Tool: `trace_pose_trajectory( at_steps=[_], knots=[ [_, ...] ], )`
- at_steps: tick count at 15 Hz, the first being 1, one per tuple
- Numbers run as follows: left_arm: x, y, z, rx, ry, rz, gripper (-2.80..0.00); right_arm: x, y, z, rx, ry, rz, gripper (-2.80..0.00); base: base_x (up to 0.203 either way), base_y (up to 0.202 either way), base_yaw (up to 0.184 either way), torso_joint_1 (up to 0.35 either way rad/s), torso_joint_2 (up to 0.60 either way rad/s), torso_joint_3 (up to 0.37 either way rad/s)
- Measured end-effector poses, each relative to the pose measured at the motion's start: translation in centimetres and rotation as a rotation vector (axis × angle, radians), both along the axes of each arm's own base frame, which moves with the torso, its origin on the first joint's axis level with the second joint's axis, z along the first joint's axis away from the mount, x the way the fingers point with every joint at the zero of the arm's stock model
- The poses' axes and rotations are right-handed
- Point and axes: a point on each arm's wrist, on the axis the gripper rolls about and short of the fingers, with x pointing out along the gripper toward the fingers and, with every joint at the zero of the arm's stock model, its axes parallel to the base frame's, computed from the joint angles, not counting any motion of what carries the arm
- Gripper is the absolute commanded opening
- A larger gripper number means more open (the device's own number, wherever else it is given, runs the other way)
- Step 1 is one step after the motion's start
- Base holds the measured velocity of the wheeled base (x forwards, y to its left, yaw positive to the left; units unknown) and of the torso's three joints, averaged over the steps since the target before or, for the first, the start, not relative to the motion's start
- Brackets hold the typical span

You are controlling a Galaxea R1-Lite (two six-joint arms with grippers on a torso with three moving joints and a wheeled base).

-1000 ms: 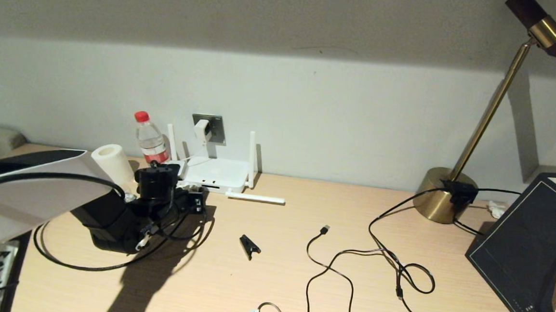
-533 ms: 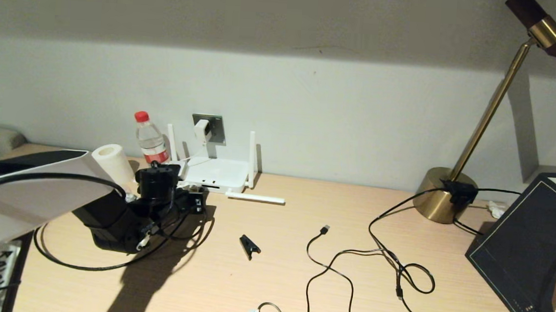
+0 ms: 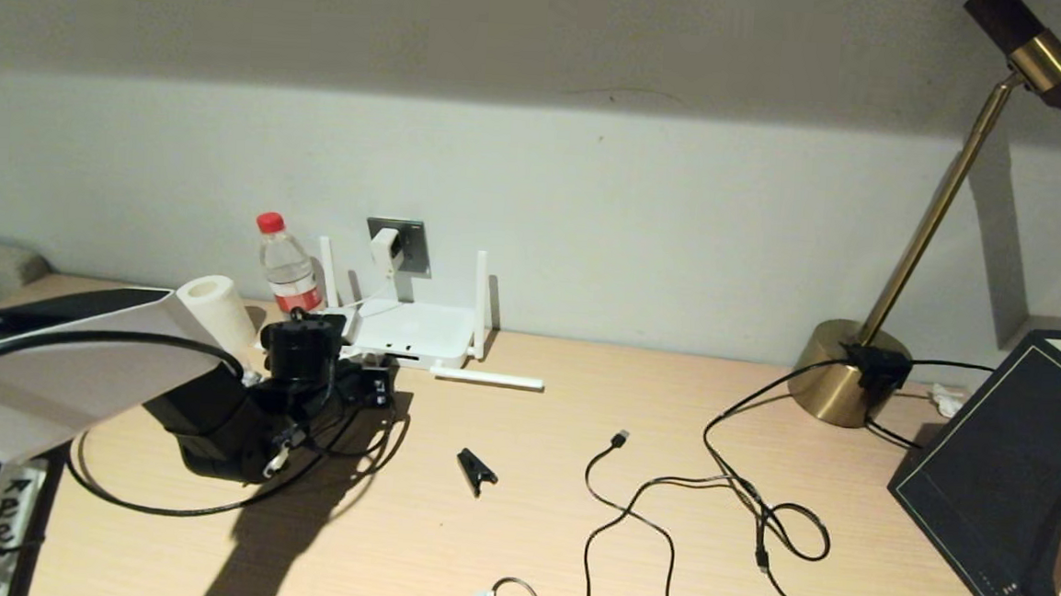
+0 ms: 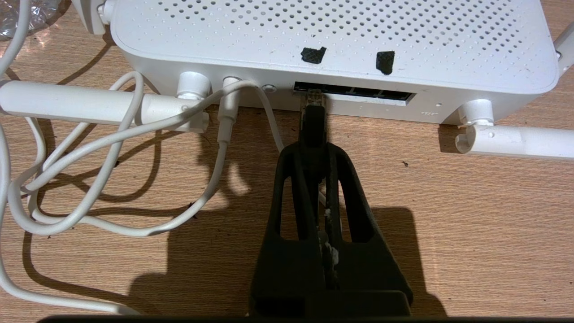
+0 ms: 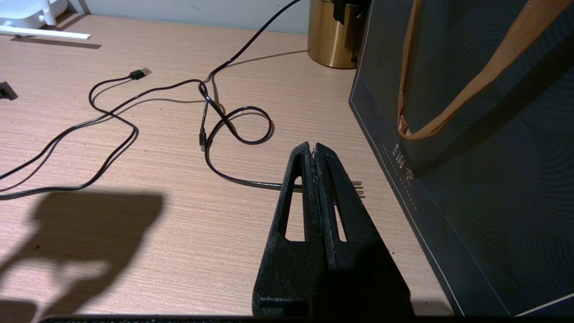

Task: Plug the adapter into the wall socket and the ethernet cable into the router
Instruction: Plug cable into router interface

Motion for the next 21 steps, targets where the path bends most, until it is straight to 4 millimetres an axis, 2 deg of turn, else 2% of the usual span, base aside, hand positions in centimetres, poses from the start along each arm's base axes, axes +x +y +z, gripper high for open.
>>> trace_pose_trajectory(
  at_steps=[21],
  knots=[
    [-0.17,0.03,0.18,0.000,-0.002,0.000,-2.80,0.00,0.00,0.00,0.000,0.000,0.000,-2.80,0.000,0.000,0.000,0.000,0.00,0.000]
  ],
)
